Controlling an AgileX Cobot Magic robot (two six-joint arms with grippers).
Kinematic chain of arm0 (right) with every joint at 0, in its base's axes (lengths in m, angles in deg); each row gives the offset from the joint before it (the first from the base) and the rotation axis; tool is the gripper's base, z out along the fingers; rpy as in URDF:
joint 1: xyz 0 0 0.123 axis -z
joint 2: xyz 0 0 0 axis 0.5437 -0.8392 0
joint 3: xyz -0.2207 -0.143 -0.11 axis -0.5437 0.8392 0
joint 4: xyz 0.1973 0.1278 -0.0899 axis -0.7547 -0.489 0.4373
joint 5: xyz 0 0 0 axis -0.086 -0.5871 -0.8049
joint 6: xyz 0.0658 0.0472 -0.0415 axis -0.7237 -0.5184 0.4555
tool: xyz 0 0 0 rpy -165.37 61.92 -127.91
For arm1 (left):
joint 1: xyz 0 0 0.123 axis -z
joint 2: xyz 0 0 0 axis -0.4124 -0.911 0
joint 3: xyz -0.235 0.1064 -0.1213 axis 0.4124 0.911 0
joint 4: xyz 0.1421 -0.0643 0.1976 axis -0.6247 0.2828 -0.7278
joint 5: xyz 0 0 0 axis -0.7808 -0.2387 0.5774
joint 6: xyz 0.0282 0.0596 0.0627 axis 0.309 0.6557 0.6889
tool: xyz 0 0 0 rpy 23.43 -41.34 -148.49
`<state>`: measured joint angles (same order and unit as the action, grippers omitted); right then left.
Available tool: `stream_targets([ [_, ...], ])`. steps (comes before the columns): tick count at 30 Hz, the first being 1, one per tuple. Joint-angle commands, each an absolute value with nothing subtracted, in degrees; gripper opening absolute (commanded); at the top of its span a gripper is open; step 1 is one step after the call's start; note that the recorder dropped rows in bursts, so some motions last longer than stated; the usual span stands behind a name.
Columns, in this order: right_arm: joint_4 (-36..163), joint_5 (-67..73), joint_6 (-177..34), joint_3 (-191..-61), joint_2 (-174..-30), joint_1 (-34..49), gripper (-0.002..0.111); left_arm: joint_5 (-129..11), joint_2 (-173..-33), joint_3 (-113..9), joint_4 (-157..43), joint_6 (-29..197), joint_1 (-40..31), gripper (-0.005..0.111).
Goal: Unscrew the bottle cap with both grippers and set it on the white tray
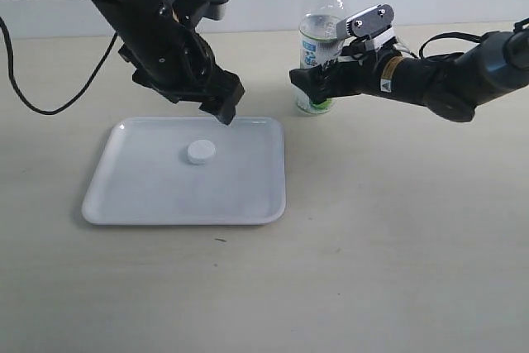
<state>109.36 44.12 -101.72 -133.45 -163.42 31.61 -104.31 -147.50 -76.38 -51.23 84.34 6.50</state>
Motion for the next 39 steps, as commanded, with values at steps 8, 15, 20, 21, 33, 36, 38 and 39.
stream_targets([
  [8,125.72,27.21,-114.19,-133.19,-155.58,31.58,0.098,-84.0,-134.11,-55.87,-43.07,95.53,6.56,0.081],
  [15,145.43,26.27,-136.45,-130.64,-150.85,31.58,0.098,-72.34,-124.41,-44.82,-42.3,96.4,6.56,0.081],
  [20,152.66,34.44,-143.58,-128.05,-149.21,31.58,0.098,-65.33,-119.73,-37.68,-40.18,96.4,6.56,0.081],
  [21,154.26,34.43,-145.12,-127.51,-149.08,31.58,0.098,-62.84,-118.86,-35.59,-40.18,96.4,6.56,0.081],
  [33,163.46,34.34,-160.0,-119.56,-142.89,31.58,0.094,-32.29,-103.19,-14.0,-49.18,87.0,12.13,0.081],
  [36,163.46,33.79,-161.14,-116.13,-138.35,31.58,0.083,-29.34,-94.83,-9.54,-49.41,86.53,13.85,0.08],
  [38,163.46,34.07,-161.14,-113.06,-132.85,31.58,0.063,-23.52,-88.28,-4.83,-49.3,82.5,13.86,0.074],
  [39,163.46,34.53,-161.14,-111.92,-130.67,31.58,0.055,-21.07,-85.96,-2.89,-49.3,81.54,13.86,0.07],
])
